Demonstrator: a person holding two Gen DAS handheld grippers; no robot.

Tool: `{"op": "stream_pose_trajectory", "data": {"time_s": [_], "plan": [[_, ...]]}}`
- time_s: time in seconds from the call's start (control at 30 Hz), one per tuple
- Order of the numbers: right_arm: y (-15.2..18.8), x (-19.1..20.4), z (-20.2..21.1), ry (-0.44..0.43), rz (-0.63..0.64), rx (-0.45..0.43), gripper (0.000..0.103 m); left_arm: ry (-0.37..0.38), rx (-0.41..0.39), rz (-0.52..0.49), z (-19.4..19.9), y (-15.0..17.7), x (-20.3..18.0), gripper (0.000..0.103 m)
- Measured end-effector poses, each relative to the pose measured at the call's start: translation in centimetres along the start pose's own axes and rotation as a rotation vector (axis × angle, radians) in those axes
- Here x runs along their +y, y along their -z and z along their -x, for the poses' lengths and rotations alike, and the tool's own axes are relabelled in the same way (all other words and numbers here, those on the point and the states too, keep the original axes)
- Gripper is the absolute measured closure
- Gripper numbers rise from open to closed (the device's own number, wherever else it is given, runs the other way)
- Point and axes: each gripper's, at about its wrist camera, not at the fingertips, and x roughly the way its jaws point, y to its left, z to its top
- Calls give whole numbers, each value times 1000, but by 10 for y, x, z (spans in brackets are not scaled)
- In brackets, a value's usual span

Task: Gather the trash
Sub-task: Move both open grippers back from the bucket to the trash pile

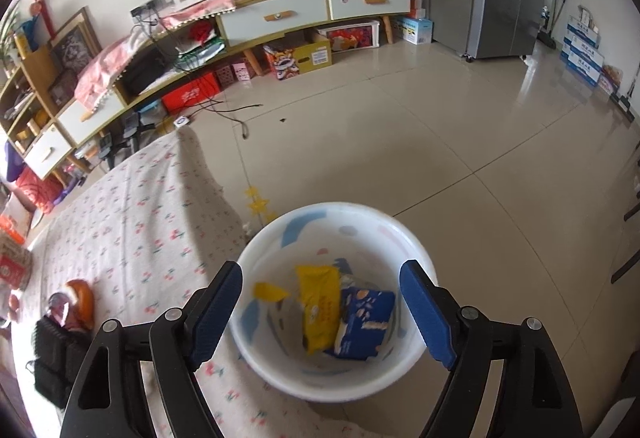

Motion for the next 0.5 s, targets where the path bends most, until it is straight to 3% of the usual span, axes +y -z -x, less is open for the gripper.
{"op": "stream_pose_trajectory", "data": {"time_s": [0.3,0.5], "plan": [[33,32,47,-108,54,10,19,-3,34,61,7,16,26,8],[54,57,55,-136,122,11,19,-26,64,58,5,28,38,8]]}}
